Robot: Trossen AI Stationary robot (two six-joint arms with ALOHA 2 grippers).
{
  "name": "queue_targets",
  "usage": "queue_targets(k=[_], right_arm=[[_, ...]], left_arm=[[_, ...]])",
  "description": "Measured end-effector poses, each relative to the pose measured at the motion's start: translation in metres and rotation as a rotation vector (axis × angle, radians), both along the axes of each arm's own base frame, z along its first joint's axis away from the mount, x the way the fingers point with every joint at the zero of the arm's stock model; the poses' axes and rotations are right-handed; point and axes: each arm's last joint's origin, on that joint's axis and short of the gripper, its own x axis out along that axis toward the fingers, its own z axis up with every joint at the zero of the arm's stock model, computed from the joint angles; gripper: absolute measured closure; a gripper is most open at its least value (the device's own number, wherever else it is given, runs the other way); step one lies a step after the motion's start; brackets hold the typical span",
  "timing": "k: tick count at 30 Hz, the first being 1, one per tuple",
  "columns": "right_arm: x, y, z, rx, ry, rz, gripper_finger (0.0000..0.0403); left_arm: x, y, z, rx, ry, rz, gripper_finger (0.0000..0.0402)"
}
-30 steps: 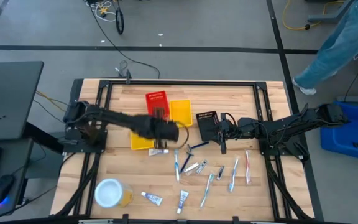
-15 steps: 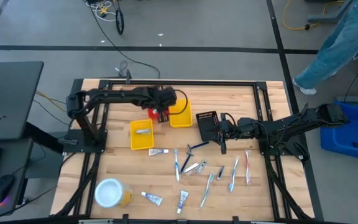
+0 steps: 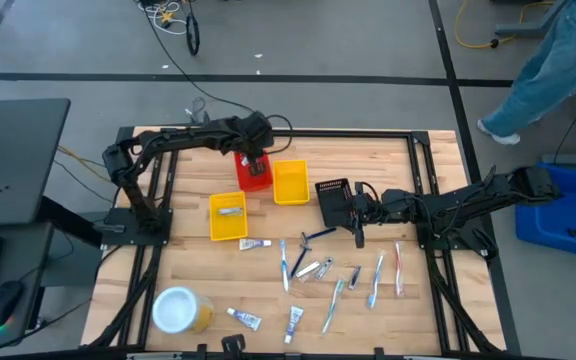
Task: Pick & Place Travel size toiletries
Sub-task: Put the toothpaste into the red bin
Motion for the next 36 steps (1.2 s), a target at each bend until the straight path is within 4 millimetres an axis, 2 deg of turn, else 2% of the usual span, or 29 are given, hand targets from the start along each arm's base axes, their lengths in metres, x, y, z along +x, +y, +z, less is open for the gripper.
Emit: queue_targets(k=[8,17,26,36], right_arm=[[0.000,0.000,0.000,0.000,0.000,0.000,0.0250],[0.000,0.000,0.000,0.000,-0.001,-0.001,0.0237],[0.000,0.000,0.000,0.000,-0.002,-0.001,0.0246],[0.000,0.000,0.000,0.000,-0.002,-0.001,0.0250]], left_arm=[[0.001,0.003,-0.009,-0.059,-0.020,0.064,0.0374],[-0.001,0.001,-0.012,-0.103,-0.018,0.139,0.0374],[-0.011,-0.008,-0.041,-0.110,-0.015,0.199,0.0374],[-0.007,-0.007,-0.045,-0.106,-0.090,0.183,0.0374]])
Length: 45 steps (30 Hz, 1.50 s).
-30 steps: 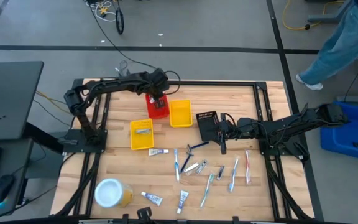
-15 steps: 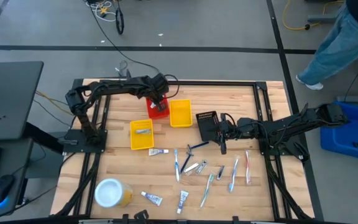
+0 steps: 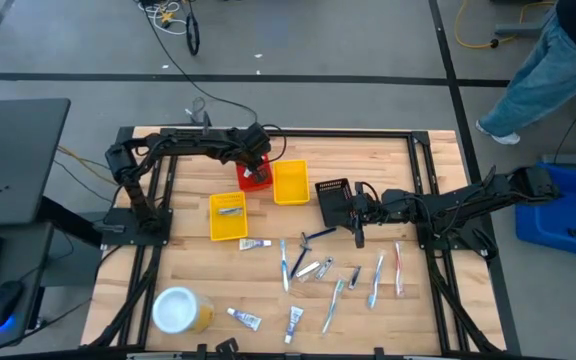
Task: Pick & Place Travel size toiletries
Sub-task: Put the toothpaste into the red bin, then put the orange toothbrush into the right yellow bin
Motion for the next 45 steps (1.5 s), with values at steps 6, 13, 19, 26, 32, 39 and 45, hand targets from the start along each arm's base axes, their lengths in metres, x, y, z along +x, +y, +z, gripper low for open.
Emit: queue_targets(k=[6,13,19,26,32,39,45], right_arm=[[0.000,0.000,0.000,0.000,0.000,0.000,0.0237],[0.000,0.000,0.000,0.000,0.000,0.000,0.0227],[0.000,0.000,0.000,0.000,0.000,0.000,0.0222],[0.000,0.000,0.000,0.000,0.000,0.000,0.0221],[0.000,0.000,0.000,0.000,0.000,0.000,0.0229],[0.000,0.000,0.000,0.000,0.000,0.000,0.0230],[0.000,0.000,0.000,0.000,0.000,0.000,0.0218]], left_arm=[[0.000,0.000,0.000,0.002,0.005,-0.007,0.0374],[0.000,0.000,0.000,0.005,0.008,-0.014,0.0374],[0.000,-0.001,0.000,0.003,0.014,-0.061,0.0364],[0.001,-0.001,0.000,0.014,0.026,-0.093,0.0301],[0.002,-0.008,0.004,0.022,0.040,-0.133,0.0273],[-0.007,-0.037,0.050,0.067,-0.044,-0.187,0.0275],[-0.024,-0.072,0.101,0.102,-0.185,-0.289,0.0276]])
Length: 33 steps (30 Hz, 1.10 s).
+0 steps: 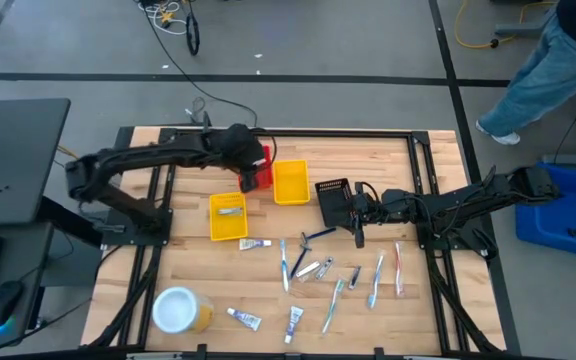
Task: Pick & Place Travel size toiletries
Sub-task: Put the orange toothbrush into the right yellow bin
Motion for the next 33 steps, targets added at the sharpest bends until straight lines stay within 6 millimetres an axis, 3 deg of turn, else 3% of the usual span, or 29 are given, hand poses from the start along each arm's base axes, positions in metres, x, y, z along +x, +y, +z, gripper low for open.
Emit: queue_targets(k=[4,9,18,21,28,33], right_arm=[[0.000,0.000,0.000,0.000,0.000,0.000,0.0213],[0.000,0.000,0.001,0.000,-0.006,0.000,0.0216],[0.000,0.000,0.002,0.001,-0.023,0.001,0.0233],[0.000,0.000,0.002,0.019,-0.025,-0.003,0.0235],[0.001,0.001,0.006,0.044,-0.066,0.029,0.0220],[0.004,0.003,0.010,0.040,-0.122,0.058,0.0211]], left_arm=[[-0.015,-0.022,0.020,-0.023,-0.031,-0.141,0.0277],[-0.030,-0.043,0.030,-0.055,-0.005,-0.213,0.0277],[-0.025,-0.070,0.030,-0.047,-0.002,-0.318,0.0277],[-0.021,-0.079,0.016,-0.023,-0.024,-0.351,0.0277],[-0.030,-0.090,-0.039,-0.066,-0.087,-0.310,0.0277],[-0.033,-0.093,-0.054,-0.063,-0.145,-0.270,0.0277]])
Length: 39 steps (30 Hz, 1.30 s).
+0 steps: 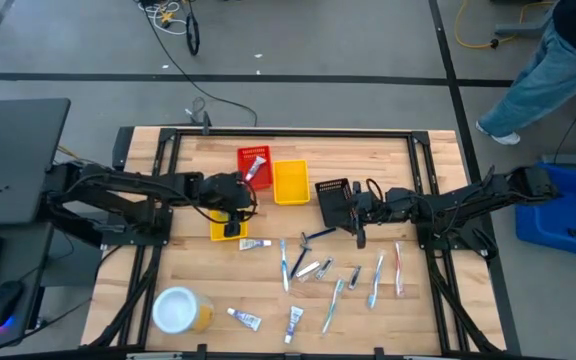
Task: Pick & Place Travel size toiletries
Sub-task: Put the orange toothbrush into the right yellow bin
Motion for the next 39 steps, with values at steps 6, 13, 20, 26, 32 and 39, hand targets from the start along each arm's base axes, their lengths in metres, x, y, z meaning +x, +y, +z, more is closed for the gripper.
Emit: queue_targets(k=[6,13,20,26,32,39], right_arm=[[0.011,0.020,0.007,-0.031,0.071,0.210,0.0219],[0.021,0.049,0.041,-0.055,0.449,0.354,0.0240],[-0.003,0.064,0.065,-0.041,0.861,0.382,0.0239],[-0.039,0.065,0.049,0.022,1.280,0.285,0.0212],[-0.052,0.062,0.033,0.472,1.446,-0.270,0.0199],[-0.058,0.066,0.004,0.874,1.453,-0.628,0.0212]], left_arm=[[0.000,0.000,-0.001,-0.028,-0.018,0.030,0.0277],[0.005,0.001,0.002,-0.032,-0.076,0.034,0.0277],[0.007,0.001,0.005,-0.052,-0.119,0.052,0.0277],[0.009,0.001,0.008,-0.078,-0.157,0.085,0.0277],[0.010,0.001,0.008,-0.107,-0.169,0.106,0.0277],[0.009,0.001,0.008,-0.109,-0.166,0.106,0.0277]])
